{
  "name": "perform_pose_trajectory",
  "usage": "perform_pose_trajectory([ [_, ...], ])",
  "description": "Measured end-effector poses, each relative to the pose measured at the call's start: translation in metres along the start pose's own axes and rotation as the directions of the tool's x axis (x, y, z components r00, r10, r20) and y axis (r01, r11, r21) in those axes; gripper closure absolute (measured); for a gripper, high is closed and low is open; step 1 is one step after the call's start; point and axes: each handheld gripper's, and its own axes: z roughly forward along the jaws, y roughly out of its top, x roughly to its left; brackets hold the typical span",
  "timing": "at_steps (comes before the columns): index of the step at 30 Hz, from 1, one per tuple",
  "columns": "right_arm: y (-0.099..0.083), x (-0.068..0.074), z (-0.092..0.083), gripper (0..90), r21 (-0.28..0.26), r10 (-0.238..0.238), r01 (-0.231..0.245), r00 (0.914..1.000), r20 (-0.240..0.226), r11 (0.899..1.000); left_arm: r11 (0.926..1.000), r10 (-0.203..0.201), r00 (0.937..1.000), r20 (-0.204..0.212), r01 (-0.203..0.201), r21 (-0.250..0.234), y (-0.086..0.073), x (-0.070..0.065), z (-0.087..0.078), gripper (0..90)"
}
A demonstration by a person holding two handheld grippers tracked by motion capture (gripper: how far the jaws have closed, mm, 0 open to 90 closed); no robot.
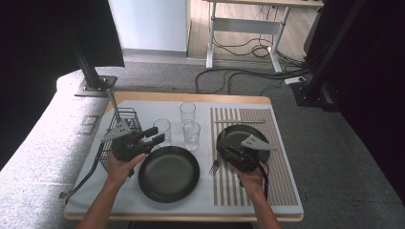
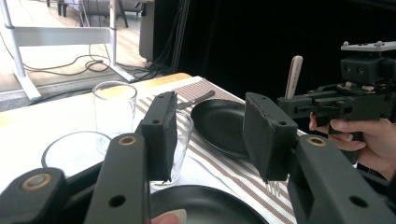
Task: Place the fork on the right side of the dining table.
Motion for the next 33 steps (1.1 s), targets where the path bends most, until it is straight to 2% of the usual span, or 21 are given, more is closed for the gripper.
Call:
perform_pose_trajectory([
  [13, -0.011, -0.009, -0.011, 86.3, 0.006, 0.027, -0.028, 0.9989, 0.039, 1.0, 0.9996, -0.023, 0.9997, 0.0, 0.023, -0.016, -0.006, 0.001, -0.004, 54.7],
  [24, -0.015, -0.012, -0.015, 86.2, -0.002, 0.03, -0.03, 0.9977, 0.06, 1.0, 1.0, -0.006, 0.9999, -0.015, 0.006, -0.008, -0.009, 0.0, -0.002, 54.8],
  [33, -0.023, -0.015, -0.019, 86.2, 0.006, 0.036, -0.036, 0.996, 0.081, 0.999, 1.0, 0.002, 1.0, -0.009, -0.002, -0.004, -0.011, -0.002, 0.0, 54.6],
])
